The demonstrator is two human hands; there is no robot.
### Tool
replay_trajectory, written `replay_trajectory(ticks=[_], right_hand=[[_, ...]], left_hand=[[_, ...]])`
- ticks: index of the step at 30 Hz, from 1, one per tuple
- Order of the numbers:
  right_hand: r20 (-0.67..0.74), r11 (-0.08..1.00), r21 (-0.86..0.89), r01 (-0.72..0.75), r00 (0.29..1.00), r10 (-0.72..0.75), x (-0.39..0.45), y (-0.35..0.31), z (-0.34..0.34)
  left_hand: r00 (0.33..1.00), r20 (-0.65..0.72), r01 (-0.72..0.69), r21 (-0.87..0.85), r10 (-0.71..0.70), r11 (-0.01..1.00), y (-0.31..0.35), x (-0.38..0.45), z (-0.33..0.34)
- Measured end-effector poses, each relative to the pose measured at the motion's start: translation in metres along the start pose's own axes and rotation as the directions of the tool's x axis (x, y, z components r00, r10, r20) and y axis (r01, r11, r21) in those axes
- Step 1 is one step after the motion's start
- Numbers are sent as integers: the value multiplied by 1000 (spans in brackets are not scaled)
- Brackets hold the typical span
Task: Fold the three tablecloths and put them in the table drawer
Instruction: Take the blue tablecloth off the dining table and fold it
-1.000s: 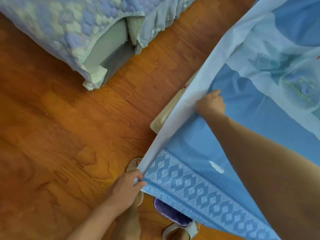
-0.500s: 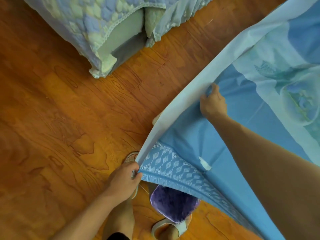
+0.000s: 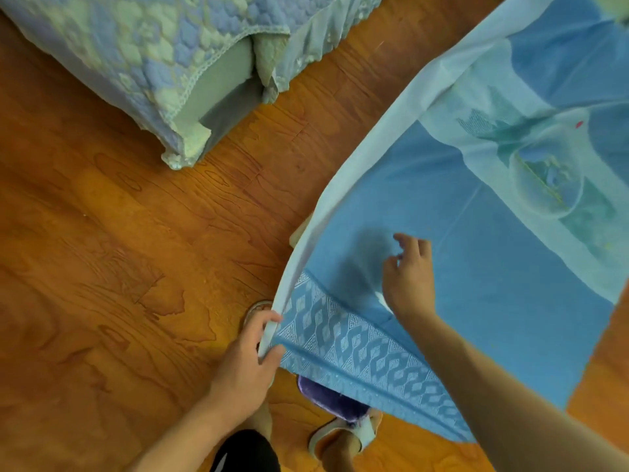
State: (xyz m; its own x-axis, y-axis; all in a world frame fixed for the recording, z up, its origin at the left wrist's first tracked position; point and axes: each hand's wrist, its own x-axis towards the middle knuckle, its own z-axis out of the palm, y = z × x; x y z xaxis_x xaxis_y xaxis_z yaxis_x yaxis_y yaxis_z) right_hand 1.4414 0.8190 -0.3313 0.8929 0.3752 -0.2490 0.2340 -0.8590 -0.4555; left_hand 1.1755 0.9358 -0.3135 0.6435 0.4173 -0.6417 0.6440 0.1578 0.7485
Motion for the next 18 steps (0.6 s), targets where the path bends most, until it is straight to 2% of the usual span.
replay_trajectory(ticks=[2,3,4,5,6,7,8,9,10,11,13,14,15,16,17,18], right_hand=[[4,976,29,-215,977,215,-47,22,-7],[7,930,56,-364,931,364,-72,36,-9],[17,833,115,-542,839,543,-99,48,-11],[42,666,226,-711,690,723,-127,58,-13],[90,432,385,-815,499,862,-155,66,-13],[185,159,532,-832,298,937,-180,69,-12],[321,-92,628,-773,149,935,-200,69,-14],[463,-295,682,-670,83,882,-216,69,-15],[587,-451,701,-552,88,805,-228,71,-15],[672,-568,702,-429,135,728,-237,72,-19],[708,-670,706,-229,261,656,-244,95,-28],[683,-666,724,-177,317,658,-242,112,-34],[647,-645,754,-124,308,698,-243,129,-43],[619,-632,773,-44,266,739,-249,151,-48],[585,-593,804,-36,225,779,-255,169,-52],[549,-557,830,-32,218,807,-259,189,-57]], left_hand=[[996,92,24,-12,-23,1000,12,-6,0],[991,131,32,29,-36,999,18,-9,-1],[987,156,38,67,-48,997,24,-12,0],[984,169,48,102,-65,994,30,-15,0],[983,168,50,114,-69,992,39,-19,2],[987,152,43,103,-59,994,49,-24,3],[991,129,27,81,-38,996,56,-27,5],[995,101,4,64,-11,998,64,-29,8],[997,72,-16,52,12,999,71,-31,9],[998,49,-31,43,29,999,78,-34,11],[998,-63,-26,-68,22,997,91,-40,11],[990,-138,-17,-191,-10,982,96,-40,10],[980,-194,-10,-317,-55,949,99,-41,8],[968,-229,-1,-417,-104,909,101,-41,5],[955,-260,1,-476,-142,879,100,-40,2],[942,-290,0,-504,-169,864,96,-38,0]])
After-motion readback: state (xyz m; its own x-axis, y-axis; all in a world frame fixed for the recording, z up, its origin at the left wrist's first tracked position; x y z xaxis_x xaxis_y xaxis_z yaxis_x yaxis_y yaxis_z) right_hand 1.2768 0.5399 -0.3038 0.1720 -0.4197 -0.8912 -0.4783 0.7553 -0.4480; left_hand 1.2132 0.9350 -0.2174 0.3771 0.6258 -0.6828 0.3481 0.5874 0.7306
